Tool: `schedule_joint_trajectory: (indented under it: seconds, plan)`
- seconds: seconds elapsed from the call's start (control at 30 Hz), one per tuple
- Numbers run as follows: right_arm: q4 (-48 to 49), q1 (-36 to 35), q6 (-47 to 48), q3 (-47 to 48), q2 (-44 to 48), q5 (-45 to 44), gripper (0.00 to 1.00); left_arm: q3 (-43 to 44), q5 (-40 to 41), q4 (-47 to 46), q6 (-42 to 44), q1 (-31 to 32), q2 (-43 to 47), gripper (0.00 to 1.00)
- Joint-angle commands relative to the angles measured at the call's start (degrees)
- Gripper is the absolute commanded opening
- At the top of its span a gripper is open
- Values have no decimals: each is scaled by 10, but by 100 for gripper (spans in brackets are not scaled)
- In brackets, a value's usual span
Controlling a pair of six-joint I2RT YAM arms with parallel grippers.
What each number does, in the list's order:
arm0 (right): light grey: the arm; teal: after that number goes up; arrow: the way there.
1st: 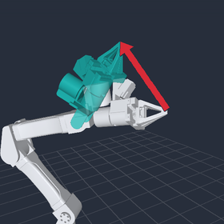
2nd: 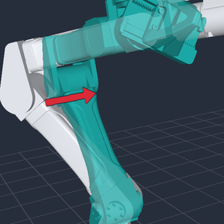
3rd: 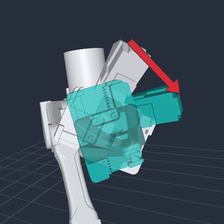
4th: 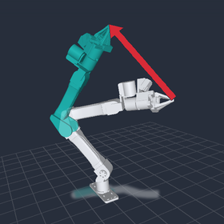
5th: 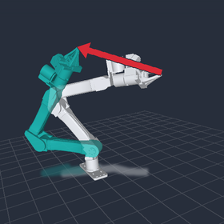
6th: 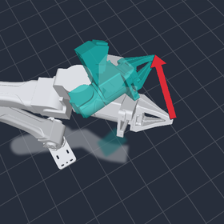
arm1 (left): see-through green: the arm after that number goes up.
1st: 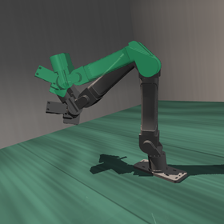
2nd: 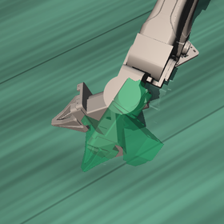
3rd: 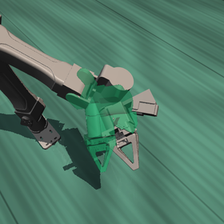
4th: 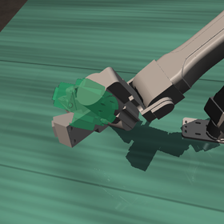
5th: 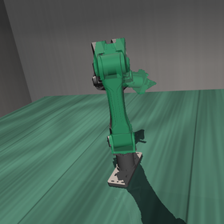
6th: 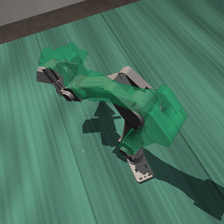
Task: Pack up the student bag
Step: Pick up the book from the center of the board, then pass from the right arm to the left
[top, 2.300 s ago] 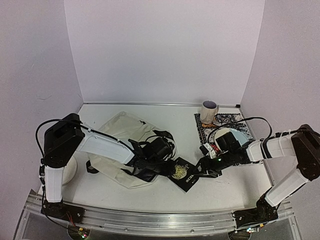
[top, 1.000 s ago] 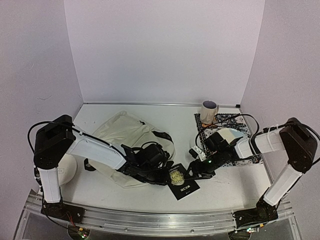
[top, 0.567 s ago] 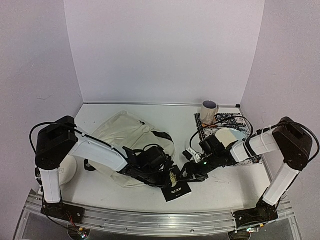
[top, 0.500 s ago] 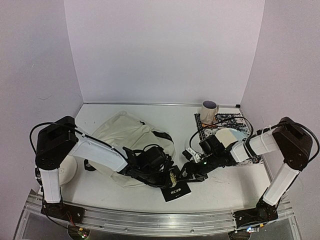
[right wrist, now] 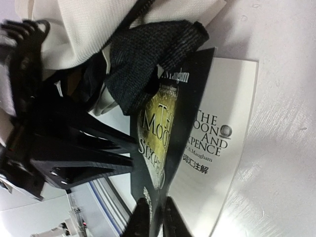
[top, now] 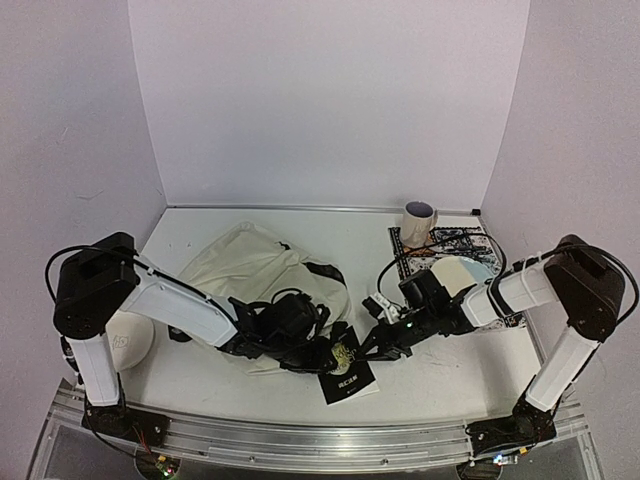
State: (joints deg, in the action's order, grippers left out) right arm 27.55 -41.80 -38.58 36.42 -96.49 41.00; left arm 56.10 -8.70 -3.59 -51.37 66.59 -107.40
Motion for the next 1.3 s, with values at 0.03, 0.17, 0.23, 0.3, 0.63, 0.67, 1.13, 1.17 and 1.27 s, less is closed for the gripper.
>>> schedule_joint_trajectory:
  seconds: [0.03,0.17,0.23,0.3,0.63,0.67,1.13,1.17,1.27]
  plan:
    - [-4,-3,-6,-15,17,-8,0,-10,30,-16,-5,-3,70,23]
    - [-17,0,-17,-25,64,-27,0,-24,56,-16,-7,-4,116,29]
    - [-27,2,-22,-31,100,-40,0,-28,72,-16,-9,-6,144,33]
    - [-45,4,-26,-32,138,-53,0,-35,81,-16,-13,-8,169,37]
    - [-85,6,-42,1,287,-73,0,-55,102,-53,-24,-45,250,55]
    - [-85,6,-41,8,296,-73,0,-56,98,-58,-23,-51,254,57]
    - [-3,6,-49,93,323,-44,0,-79,35,-183,-73,-71,260,83]
    - [7,5,-51,96,318,-43,0,-89,32,-204,-84,-71,261,85]
    - [61,5,-70,101,292,-26,0,-119,30,-266,-115,-72,262,89]
